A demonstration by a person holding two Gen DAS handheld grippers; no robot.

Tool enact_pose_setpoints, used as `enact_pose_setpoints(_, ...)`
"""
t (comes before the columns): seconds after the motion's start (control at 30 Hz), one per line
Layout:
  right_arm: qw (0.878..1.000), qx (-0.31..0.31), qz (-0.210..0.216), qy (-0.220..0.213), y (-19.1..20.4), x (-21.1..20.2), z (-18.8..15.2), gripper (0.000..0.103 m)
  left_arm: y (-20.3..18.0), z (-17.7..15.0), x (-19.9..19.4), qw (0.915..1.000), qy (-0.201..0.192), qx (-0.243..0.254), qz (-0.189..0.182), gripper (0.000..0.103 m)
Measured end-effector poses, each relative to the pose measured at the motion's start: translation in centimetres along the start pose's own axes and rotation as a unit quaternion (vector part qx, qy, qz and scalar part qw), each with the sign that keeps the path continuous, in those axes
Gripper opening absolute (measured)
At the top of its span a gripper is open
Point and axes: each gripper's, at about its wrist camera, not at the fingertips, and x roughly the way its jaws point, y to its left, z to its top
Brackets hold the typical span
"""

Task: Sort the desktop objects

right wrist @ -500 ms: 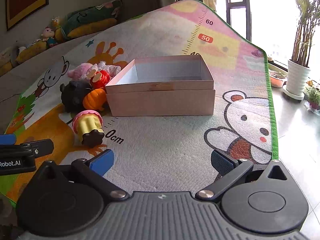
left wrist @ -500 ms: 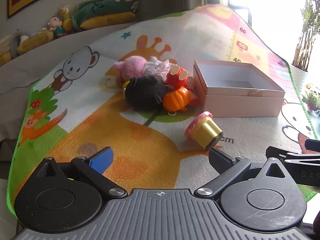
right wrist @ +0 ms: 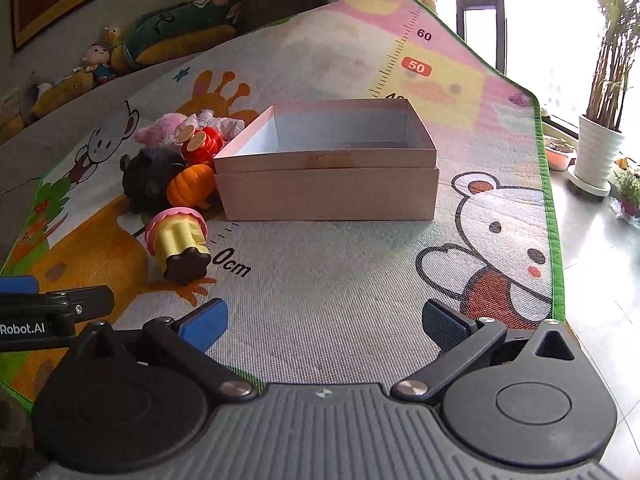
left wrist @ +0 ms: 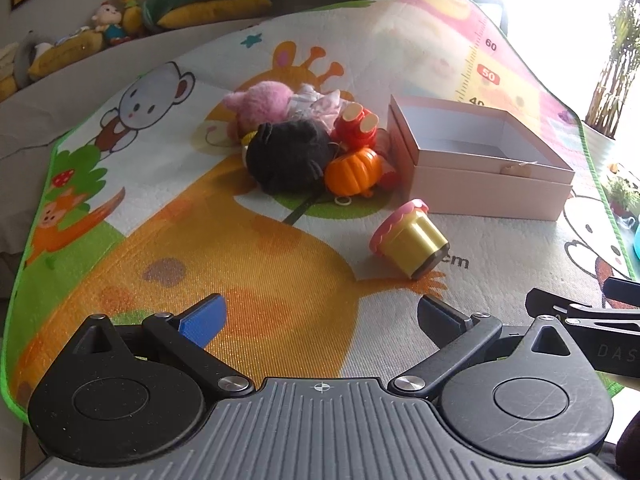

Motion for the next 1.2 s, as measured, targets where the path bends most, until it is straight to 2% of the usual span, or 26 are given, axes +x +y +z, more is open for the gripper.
enact_pose_setpoints(1.2, 1.000, 0.006, 0.002, 0.012, -0.29, 0.35, -0.37, 0.103, -0.11, -0.84, -0.30, 0.9996, 0.024, 0.000, -0.012, 0.103)
